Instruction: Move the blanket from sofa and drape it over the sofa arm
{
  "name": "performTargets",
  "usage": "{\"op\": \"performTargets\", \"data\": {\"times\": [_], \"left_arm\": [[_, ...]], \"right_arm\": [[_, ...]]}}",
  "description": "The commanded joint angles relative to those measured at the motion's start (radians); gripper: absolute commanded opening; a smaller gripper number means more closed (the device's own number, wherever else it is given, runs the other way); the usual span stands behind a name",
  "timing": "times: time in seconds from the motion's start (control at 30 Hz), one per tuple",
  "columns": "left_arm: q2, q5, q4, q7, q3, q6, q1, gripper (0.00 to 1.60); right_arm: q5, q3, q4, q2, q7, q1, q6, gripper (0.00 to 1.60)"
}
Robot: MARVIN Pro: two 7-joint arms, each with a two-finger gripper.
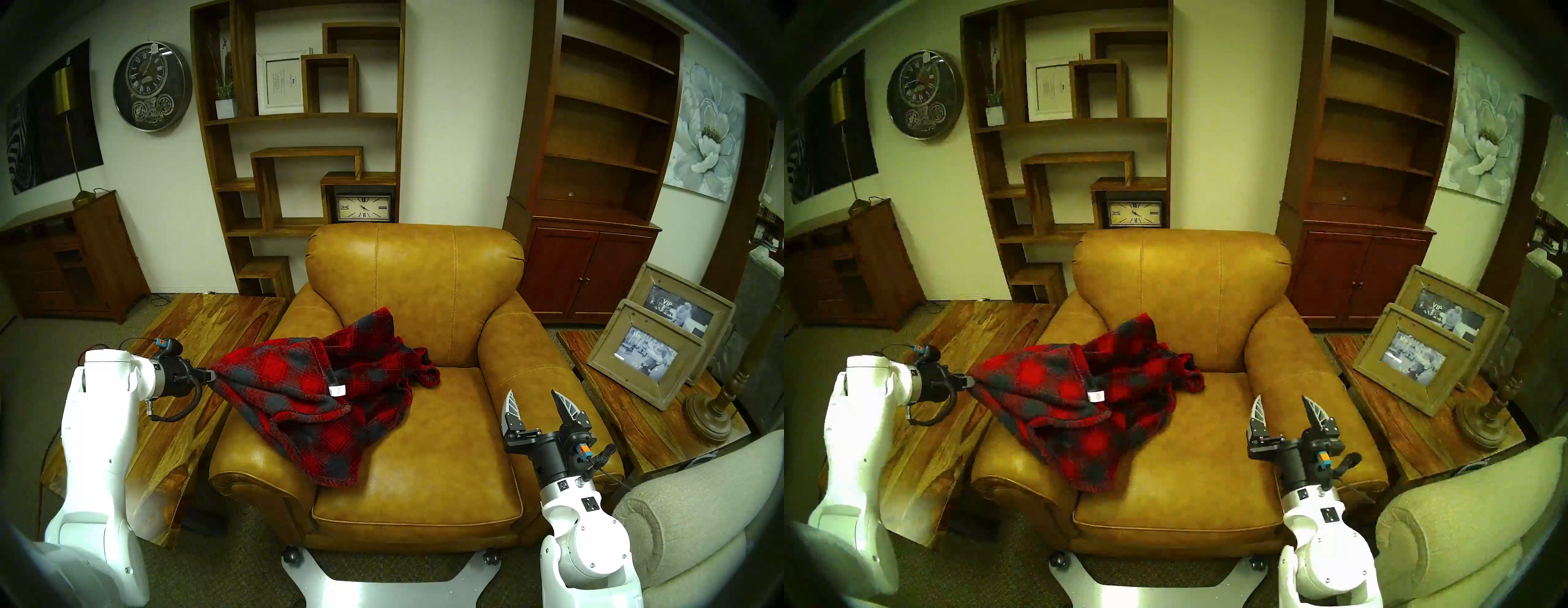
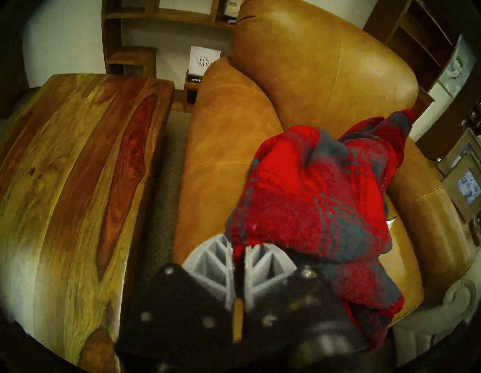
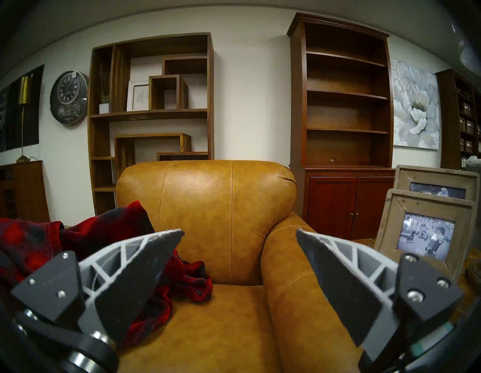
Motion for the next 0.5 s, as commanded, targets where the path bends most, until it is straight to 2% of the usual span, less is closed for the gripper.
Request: {"op": "performTargets", "data": {"times": [0.0, 0.07, 0.13, 0.33, 0.47], "left_arm": [[0.040, 0.056, 0.054, 0.106, -0.005, -0.063, -0.067, 0.00], [0.048, 0.060, 0.060, 0.122, -0.015, -0.064, -0.082, 0.00], [0.060, 0.043, 0.073, 0.104, -0.032, -0.053, -0.097, 0.00], [0.112, -0.004, 0.091, -0.037, -0.045, -0.016, -0.091, 0.00], [0.149, 0.003, 0.118, -0.078, -0.043, -0.020, -0.077, 0.00]], "right_arm": [[0.002, -0.001, -0.024, 0.000, 0.001, 0.000, -0.005, 1.60], [0.002, -0.001, -0.023, 0.000, 0.001, 0.001, -0.005, 1.60], [0.002, -0.001, -0.022, 0.000, 0.001, 0.001, -0.005, 1.60], [0.002, -0.001, -0.023, 0.000, 0.001, 0.001, -0.005, 1.60], [0.002, -0.001, -0.023, 0.001, 0.001, 0.001, -0.005, 1.60]]}}
